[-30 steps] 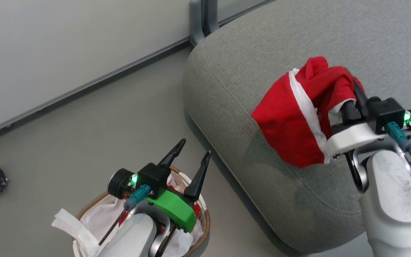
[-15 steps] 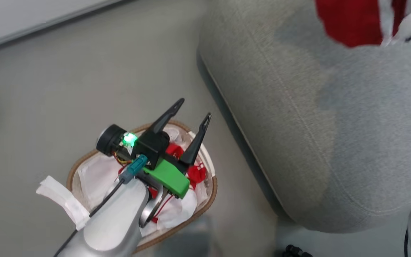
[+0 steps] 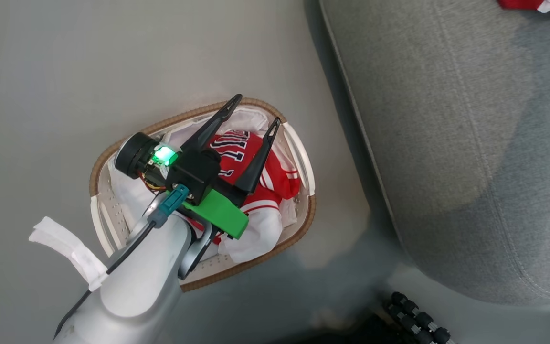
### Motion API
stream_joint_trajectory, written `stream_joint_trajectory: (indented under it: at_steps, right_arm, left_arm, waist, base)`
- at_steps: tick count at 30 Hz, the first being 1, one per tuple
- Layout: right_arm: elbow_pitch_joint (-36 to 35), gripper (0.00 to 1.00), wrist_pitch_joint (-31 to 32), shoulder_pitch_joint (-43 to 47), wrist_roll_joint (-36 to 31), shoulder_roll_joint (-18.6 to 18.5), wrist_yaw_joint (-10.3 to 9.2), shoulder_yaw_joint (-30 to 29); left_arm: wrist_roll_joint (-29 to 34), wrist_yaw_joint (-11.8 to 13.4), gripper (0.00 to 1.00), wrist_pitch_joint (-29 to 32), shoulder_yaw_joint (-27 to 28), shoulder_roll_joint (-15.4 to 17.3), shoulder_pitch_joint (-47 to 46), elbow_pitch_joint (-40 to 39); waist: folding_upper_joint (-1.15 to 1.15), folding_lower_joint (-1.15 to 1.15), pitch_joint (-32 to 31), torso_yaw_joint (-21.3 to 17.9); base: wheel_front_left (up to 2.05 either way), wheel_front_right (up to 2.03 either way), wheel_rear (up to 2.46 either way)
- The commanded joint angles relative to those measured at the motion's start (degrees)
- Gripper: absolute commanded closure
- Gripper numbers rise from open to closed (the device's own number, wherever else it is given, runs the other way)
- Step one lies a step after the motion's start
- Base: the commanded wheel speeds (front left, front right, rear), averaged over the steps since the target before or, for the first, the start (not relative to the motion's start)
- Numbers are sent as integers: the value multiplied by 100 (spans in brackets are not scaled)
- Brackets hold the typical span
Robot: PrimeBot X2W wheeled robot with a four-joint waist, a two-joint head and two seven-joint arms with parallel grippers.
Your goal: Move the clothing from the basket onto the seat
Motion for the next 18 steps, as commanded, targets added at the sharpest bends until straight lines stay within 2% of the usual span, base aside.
stream_joint_trajectory:
  at_steps: [1, 6, 7, 8, 9, 11, 18]
  right_arm:
    - [99, 100, -28, 166, -41, -25, -8, -61]
    - [235, 100, -28, 452, -36, 10, -8, -112]
    - [212, 90, -28, 513, -27, 27, -8, -113]
    - [180, 75, -28, 569, -9, 29, -8, -114]
    - [156, 65, -28, 616, 4, 44, -8, -124]
    - [108, 0, -28, 748, 10, 86, -8, -127]
    - [135, 0, -28, 1264, 24, 232, -8, -98]
  left_arm:
    - [51, -15, 0, 3, 44, -11, -68, -17]
    - [41, -15, 0, 3, 101, -27, 27, 20]
    - [24, -15, 0, 3, 116, -36, 46, 18]
    - [-2, -15, 0, 3, 135, -49, 70, 18]
    - [-15, -15, 0, 3, 151, -52, 87, 19]
    - [-37, -15, 0, 3, 177, -57, 112, 23]
    - [-101, -15, 0, 3, 309, -102, 236, 7]
  waist:
    - [0, -1, 273, 205]
    - [0, -1, 218, 142]
    - [0, -1, 195, 131]
    - [0, -1, 160, 118]
    - [0, -1, 129, 110]
    - [0, -1, 52, 96]
    - [0, -1, -395, 83]
  base:
    - [0, 0, 0]
    - [0, 0, 0]
    - [0, 0, 0]
    - [0, 0, 0]
    - [0, 0, 0]
    - [0, 0, 0]
    - [0, 0, 0]
